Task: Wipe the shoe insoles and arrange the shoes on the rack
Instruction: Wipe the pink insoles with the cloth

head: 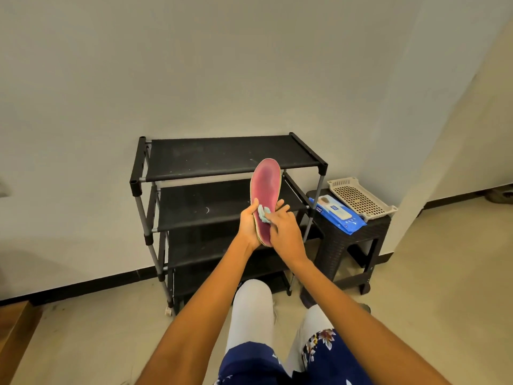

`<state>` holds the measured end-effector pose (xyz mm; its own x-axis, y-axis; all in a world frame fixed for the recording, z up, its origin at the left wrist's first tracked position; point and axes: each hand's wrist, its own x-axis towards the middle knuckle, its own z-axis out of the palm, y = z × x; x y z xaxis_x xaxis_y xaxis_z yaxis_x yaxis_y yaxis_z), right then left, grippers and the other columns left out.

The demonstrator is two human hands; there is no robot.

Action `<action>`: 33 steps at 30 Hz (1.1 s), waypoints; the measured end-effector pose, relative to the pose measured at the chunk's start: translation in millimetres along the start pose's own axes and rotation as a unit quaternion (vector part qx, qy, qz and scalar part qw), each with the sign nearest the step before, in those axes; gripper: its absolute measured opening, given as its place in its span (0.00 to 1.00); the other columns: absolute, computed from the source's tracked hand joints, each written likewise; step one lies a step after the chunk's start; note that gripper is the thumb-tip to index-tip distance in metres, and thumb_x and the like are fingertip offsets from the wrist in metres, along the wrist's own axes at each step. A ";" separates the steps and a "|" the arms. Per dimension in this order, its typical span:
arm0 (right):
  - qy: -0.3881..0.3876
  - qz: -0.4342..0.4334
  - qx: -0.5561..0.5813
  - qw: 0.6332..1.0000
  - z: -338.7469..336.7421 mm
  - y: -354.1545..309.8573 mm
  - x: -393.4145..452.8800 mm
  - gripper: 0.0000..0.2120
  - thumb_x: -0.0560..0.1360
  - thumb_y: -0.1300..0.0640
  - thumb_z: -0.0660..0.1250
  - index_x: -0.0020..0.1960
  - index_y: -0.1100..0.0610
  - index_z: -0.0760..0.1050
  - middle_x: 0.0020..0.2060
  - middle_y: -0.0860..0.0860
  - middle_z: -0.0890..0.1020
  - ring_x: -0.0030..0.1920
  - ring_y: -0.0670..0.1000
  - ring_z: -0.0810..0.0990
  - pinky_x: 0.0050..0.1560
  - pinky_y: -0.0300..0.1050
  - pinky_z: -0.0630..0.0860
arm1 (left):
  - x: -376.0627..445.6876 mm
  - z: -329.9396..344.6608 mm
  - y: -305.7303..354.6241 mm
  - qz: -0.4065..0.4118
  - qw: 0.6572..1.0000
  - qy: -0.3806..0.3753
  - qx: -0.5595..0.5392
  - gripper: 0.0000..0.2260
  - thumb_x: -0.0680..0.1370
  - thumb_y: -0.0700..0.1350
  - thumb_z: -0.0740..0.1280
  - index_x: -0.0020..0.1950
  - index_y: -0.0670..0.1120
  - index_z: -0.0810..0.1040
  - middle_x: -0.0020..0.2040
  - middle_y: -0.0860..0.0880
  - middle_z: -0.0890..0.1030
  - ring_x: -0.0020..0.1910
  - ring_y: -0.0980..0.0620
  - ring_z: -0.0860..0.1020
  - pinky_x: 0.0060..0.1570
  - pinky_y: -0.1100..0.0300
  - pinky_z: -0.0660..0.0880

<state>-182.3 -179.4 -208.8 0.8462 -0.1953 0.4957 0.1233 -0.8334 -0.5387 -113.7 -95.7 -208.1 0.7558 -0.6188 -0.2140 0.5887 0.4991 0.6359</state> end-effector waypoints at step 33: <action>0.106 0.398 0.304 0.859 -90.7 250.1 -39.0 0.09 0.79 0.56 0.60 0.48 0.57 0.78 0.41 0.51 0.81 0.42 0.48 0.78 0.38 0.36 0.73 | 156.0 54.2 -195.5 -0.157 0.985 -0.009 0.073 0.23 0.78 0.51 0.61 0.68 0.39 0.70 0.67 0.38 0.73 0.61 0.40 0.75 0.59 0.45 0.73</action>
<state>-231.5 -427.0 -301.1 0.6825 -0.7216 -0.1164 -0.1485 0.0191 -0.9887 -126.4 -322.6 -325.6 0.5368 -0.7406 -0.4043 0.7441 0.1897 0.6405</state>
